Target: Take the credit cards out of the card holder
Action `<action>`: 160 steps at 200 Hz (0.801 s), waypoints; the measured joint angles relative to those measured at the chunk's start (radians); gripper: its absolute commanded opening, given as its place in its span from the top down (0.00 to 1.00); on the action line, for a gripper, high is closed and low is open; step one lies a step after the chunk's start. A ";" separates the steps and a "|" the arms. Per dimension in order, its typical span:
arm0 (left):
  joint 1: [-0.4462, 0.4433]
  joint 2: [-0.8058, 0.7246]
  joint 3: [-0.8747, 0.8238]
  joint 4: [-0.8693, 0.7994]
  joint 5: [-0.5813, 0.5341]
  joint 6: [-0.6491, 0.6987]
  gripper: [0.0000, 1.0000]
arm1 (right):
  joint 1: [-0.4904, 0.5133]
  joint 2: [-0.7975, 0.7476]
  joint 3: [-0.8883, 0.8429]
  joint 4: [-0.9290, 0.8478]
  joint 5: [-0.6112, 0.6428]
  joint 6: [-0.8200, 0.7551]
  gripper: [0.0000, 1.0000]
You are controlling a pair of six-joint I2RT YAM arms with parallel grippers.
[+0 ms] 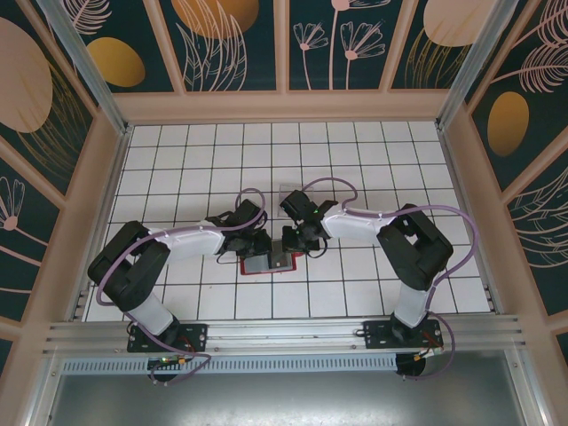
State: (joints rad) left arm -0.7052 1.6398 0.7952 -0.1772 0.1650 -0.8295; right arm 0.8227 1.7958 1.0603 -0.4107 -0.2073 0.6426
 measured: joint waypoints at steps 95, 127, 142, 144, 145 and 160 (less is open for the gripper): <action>0.006 -0.070 -0.027 -0.007 -0.007 -0.010 0.75 | -0.001 -0.006 -0.012 0.013 0.000 0.003 0.82; 0.022 -0.072 -0.084 0.074 0.062 -0.034 0.73 | -0.001 -0.007 -0.012 0.012 0.000 0.003 0.82; 0.031 -0.072 -0.105 0.111 0.088 -0.042 0.72 | -0.001 -0.008 -0.012 0.012 0.000 0.003 0.82; 0.032 -0.072 -0.107 0.116 0.091 -0.043 0.72 | -0.001 -0.008 -0.012 0.012 0.000 0.003 0.82; 0.033 -0.072 -0.109 0.120 0.093 -0.044 0.72 | -0.001 -0.008 -0.012 0.012 0.000 0.003 0.82; 0.040 -0.072 -0.130 0.157 0.117 -0.052 0.72 | -0.001 -0.009 -0.012 0.011 0.000 0.003 0.82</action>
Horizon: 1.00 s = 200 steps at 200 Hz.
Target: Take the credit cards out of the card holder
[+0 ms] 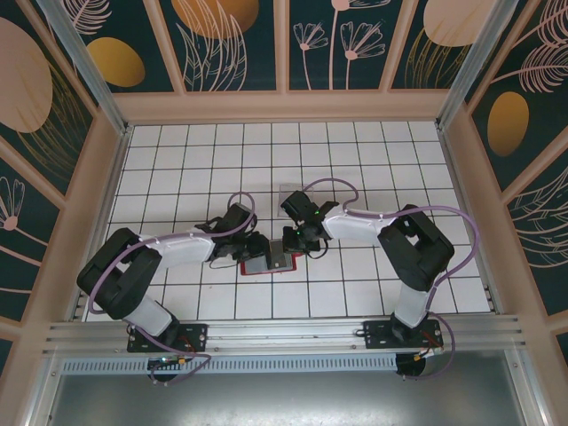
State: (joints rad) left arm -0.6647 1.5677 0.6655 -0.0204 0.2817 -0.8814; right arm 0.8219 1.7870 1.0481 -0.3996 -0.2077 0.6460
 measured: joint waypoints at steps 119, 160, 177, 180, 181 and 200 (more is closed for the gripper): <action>0.019 0.000 -0.071 0.164 0.085 -0.056 0.74 | 0.000 0.000 0.000 -0.001 0.000 0.000 0.83; 0.022 0.001 -0.094 0.201 0.089 -0.070 0.83 | 0.000 0.000 0.000 -0.001 0.000 0.000 0.83; 0.024 0.001 -0.102 0.212 0.090 -0.075 0.86 | 0.000 0.000 0.000 0.000 0.000 0.000 0.83; 0.024 0.001 -0.103 0.214 0.090 -0.074 0.86 | 0.000 0.000 -0.001 0.000 0.000 0.000 0.83; 0.024 0.001 -0.103 0.215 0.090 -0.075 0.87 | 0.000 0.000 -0.001 0.000 0.000 0.000 0.83; 0.024 0.001 -0.106 0.220 0.089 -0.075 0.89 | 0.000 0.000 -0.002 0.000 0.000 0.000 0.83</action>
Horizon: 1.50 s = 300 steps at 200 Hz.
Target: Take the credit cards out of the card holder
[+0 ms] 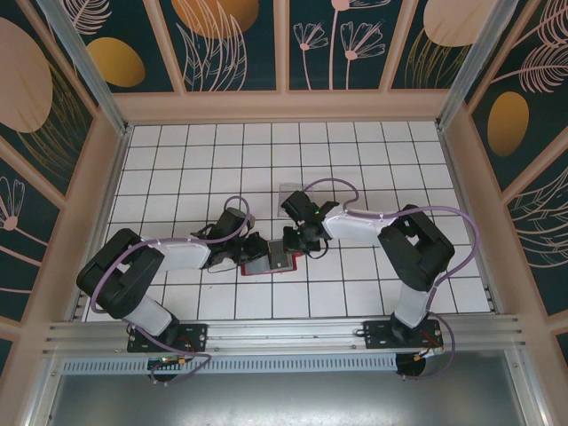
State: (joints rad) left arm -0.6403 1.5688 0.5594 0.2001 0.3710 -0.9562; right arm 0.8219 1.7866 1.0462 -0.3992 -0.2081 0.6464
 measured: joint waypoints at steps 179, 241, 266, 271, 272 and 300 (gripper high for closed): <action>0.012 -0.171 -0.049 -0.078 -0.036 0.034 0.75 | 0.000 -0.008 -0.010 0.003 0.000 0.008 0.84; 0.012 -0.083 -0.083 0.056 0.048 0.008 0.66 | 0.000 -0.008 -0.010 0.003 0.000 0.008 0.84; 0.012 -0.081 -0.083 0.078 0.061 0.008 0.67 | 0.000 -0.008 -0.010 0.003 0.000 0.008 0.84; 0.012 -0.080 -0.083 0.082 0.063 0.008 0.67 | 0.000 -0.008 -0.010 0.003 0.000 0.008 0.84; 0.012 -0.080 -0.083 0.083 0.064 0.008 0.67 | 0.000 -0.008 -0.010 0.003 0.000 0.008 0.84; 0.012 -0.059 -0.083 0.097 0.068 0.008 0.67 | 0.000 -0.008 -0.010 0.003 0.000 0.008 0.84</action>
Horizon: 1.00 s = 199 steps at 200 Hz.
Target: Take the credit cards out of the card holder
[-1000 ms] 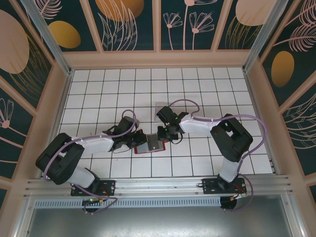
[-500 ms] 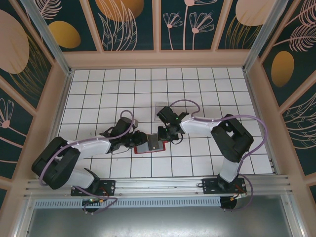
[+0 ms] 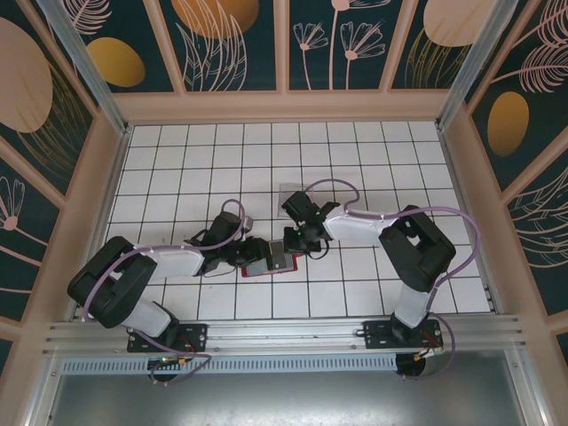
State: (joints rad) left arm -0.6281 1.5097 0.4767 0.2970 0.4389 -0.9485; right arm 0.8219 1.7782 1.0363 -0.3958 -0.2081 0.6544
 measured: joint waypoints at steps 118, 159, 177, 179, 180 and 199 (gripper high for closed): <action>0.000 0.016 0.000 0.014 0.000 0.000 0.69 | 0.001 0.000 0.000 0.000 0.000 0.003 0.84; 0.000 0.047 0.002 0.065 0.026 -0.007 0.69 | 0.001 0.000 0.000 0.000 0.000 0.007 0.84; 0.000 0.049 0.002 0.069 0.026 -0.008 0.69 | 0.001 0.000 0.000 0.000 0.000 0.007 0.84; 0.000 0.050 0.002 0.069 0.026 -0.008 0.70 | 0.001 0.000 0.000 0.000 0.000 0.007 0.84; 0.000 0.050 0.002 0.069 0.026 -0.008 0.70 | 0.001 0.000 0.000 0.000 0.000 0.007 0.84; 0.000 0.051 0.012 0.049 0.020 -0.003 0.74 | 0.001 0.000 0.000 0.000 0.000 0.008 0.84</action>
State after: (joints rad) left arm -0.6281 1.5608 0.4885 0.3458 0.4591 -0.9520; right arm 0.8230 1.7782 1.0363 -0.3958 -0.2077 0.6621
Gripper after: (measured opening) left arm 0.293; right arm 0.162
